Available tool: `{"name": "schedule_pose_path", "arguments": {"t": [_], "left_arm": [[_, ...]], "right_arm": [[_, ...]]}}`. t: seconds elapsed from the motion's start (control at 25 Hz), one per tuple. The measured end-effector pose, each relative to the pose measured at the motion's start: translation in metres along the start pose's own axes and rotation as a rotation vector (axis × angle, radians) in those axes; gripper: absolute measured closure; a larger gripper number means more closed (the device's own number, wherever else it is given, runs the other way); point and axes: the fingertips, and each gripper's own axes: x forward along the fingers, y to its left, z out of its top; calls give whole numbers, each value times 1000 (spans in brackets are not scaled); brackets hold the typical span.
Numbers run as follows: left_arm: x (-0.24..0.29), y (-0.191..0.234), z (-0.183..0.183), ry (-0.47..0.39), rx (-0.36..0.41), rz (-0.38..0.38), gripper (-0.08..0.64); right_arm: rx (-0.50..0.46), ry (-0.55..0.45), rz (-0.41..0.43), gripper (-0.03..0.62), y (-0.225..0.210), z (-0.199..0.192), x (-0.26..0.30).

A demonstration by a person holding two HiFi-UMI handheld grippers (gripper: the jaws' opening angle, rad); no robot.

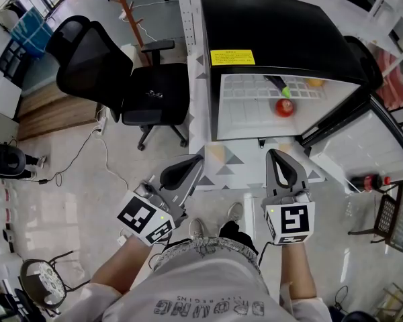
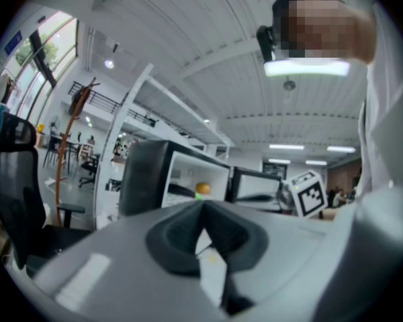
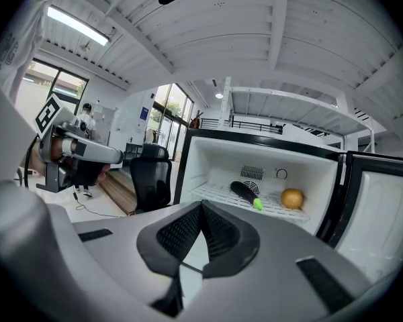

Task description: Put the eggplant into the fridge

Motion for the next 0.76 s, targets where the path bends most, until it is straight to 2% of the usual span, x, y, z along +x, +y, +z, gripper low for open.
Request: {"name": "schedule_pose_path", "arguments": {"t": [0.76], "left_arm": [[7, 0, -2, 6, -3, 0, 554]], "right_arm": [[4, 11, 5, 589, -4, -5, 4]]}}
